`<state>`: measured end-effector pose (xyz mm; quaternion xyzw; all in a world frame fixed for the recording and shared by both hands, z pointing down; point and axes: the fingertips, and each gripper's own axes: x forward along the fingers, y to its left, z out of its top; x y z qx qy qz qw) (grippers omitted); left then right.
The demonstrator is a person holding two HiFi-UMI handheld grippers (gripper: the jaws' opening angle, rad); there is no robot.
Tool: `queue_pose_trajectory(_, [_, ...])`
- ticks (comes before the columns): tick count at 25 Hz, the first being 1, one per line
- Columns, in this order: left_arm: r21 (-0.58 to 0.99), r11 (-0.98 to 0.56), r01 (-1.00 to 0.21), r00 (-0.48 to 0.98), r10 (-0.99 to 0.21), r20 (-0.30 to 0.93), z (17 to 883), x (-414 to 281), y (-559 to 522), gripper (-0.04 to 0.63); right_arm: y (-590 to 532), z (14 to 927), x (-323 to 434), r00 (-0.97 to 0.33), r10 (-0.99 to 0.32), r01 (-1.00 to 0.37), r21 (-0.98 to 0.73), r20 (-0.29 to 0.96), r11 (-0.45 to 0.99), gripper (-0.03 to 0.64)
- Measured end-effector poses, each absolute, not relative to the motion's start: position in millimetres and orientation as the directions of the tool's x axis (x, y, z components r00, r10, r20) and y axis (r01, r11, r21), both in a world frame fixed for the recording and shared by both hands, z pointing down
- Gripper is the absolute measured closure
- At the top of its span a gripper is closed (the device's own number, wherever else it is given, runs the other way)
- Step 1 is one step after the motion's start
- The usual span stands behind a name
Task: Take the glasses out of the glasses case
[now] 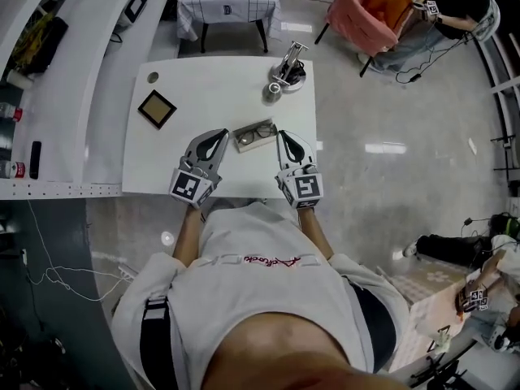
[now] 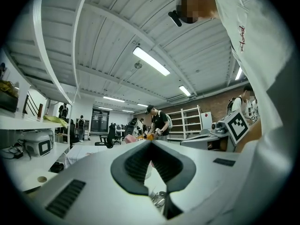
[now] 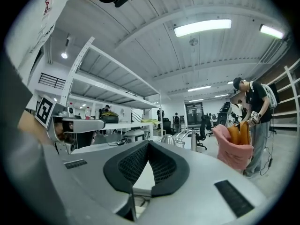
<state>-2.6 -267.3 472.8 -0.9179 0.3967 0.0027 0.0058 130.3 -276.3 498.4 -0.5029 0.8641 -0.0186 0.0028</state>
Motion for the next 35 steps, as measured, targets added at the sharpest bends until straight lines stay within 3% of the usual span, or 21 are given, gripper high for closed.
queue_pose_trajectory(8, [0.019, -0.664, -0.748, 0.664, -0.747, 0.026, 485.0, -14.4, -278.5, 0.569, -295.3, 510.6, 116.3, -0.521, -0.853, -0.853, -0.067, 0.041, 0.518, 0.620])
queue_pose_trajectory(21, [0.062, -0.719, -0.692, 0.722, -0.691, 0.041, 496.3, -29.6, -307.4, 0.569, -315.7, 526.3, 103.7, -0.450, -0.886, -0.893, -0.064, 0.112, 0.445, 0.620])
queue_pose_trajectory(35, [0.105, -0.755, -0.647, 0.762, -0.643, 0.073, 519.3, -31.6, -310.2, 0.569, -292.3, 598.0, 105.6, -0.391, -0.881, -0.920, -0.123, 0.267, 0.372, 0.620])
